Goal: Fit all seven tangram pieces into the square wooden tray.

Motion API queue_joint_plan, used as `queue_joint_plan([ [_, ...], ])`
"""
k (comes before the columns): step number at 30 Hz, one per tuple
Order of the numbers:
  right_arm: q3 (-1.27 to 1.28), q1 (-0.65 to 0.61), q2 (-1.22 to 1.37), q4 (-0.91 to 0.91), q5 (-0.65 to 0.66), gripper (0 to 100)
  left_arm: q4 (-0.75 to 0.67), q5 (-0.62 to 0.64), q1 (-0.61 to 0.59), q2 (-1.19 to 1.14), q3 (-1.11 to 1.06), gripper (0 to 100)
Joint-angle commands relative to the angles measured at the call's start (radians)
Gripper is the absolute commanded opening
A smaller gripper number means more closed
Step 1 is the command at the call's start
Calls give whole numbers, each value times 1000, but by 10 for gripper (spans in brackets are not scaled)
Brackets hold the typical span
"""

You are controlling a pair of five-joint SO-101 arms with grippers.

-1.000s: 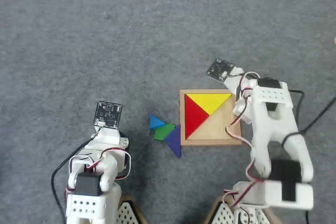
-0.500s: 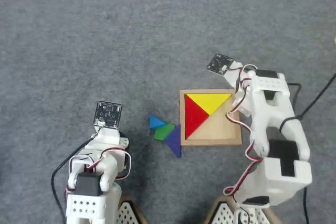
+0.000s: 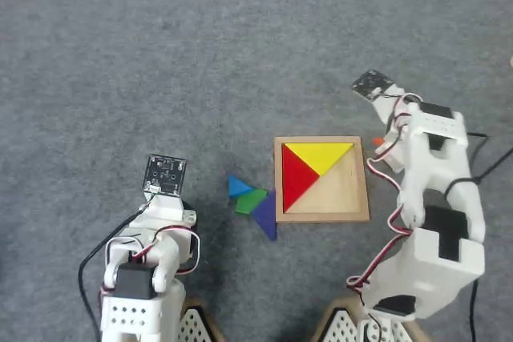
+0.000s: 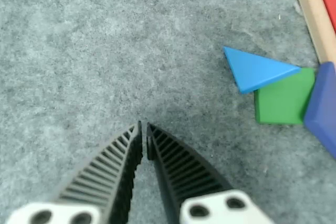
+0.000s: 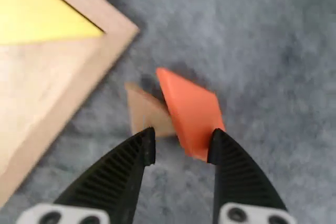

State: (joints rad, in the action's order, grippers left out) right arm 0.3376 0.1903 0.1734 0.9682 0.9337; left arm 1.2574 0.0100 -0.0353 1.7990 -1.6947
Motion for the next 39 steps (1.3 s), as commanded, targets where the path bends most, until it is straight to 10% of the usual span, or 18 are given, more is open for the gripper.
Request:
queue_joint_plan([
  [1,-48,65,-107,47,-11,165,6,-8,-6,20,12,15],
  [10,-43,216,-139,120,15,123,6,-8,-6,20,12,15],
  [28,-183,-90,-42,127,-38,236,6,-8,-6,20,12,15],
  [39,-384,39,272,137,-29,234,6,-8,-6,20,12,15],
])
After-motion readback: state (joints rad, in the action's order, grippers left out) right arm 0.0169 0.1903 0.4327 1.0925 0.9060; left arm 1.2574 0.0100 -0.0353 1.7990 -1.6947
